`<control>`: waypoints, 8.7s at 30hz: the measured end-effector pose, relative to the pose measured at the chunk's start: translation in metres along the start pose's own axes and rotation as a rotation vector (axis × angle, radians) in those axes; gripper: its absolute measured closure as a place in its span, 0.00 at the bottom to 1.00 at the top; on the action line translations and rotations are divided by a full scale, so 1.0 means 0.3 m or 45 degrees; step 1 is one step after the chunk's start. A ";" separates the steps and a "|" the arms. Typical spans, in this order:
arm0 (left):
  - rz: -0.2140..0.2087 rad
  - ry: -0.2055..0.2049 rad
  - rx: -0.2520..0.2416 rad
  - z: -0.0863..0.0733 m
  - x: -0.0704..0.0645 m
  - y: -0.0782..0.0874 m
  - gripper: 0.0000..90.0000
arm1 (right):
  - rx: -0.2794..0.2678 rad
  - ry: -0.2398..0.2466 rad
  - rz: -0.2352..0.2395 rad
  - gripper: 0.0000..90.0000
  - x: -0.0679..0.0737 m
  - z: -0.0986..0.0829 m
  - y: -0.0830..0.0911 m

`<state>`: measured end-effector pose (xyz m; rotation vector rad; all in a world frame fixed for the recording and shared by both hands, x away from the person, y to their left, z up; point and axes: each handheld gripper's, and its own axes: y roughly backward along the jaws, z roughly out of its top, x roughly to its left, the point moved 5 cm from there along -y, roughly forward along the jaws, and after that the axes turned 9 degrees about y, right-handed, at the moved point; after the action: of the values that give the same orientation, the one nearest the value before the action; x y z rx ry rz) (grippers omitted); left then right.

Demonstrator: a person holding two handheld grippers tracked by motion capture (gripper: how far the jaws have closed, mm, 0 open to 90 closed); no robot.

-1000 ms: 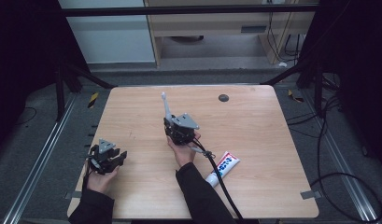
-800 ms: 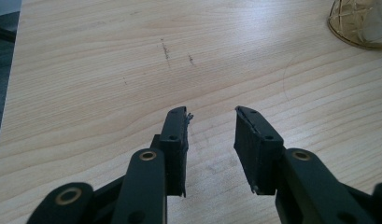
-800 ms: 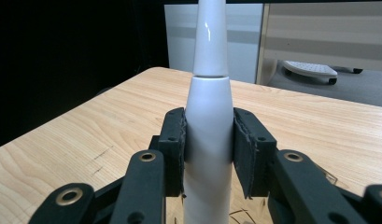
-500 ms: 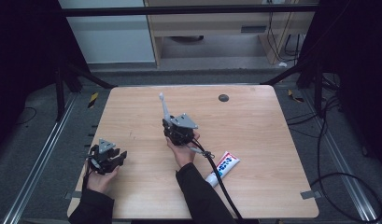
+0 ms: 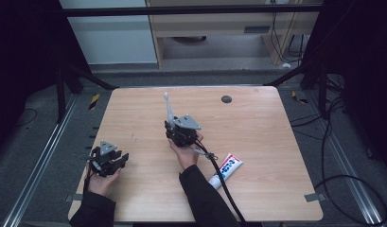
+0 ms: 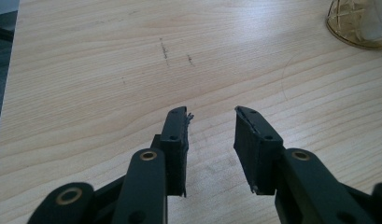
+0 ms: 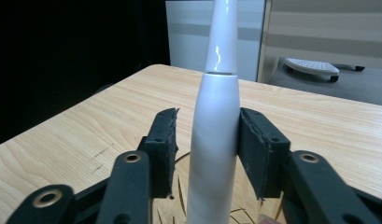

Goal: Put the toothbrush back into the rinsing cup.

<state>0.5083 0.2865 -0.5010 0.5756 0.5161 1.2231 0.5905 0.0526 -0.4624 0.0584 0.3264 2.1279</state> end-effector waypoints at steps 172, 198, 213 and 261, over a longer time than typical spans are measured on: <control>-0.271 -0.214 0.075 -0.032 -0.329 0.065 0.99 | 0.460 -0.008 0.121 0.55 -0.328 -0.323 0.713; -0.159 -0.098 0.103 -0.053 -0.177 0.029 0.99 | 0.503 0.042 0.378 1.00 -0.162 -0.321 0.649; -0.160 -0.070 0.105 -0.056 -0.161 0.022 0.99 | 0.550 0.067 0.442 1.00 -0.149 -0.343 0.650; -0.136 -0.077 0.083 -0.049 -0.144 0.017 0.90 | 0.633 0.042 0.155 0.59 -0.263 -0.279 0.694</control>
<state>0.4836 0.2481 -0.5061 0.6311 0.5305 1.0877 0.4494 -0.1376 -0.4834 0.3380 0.8848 2.1206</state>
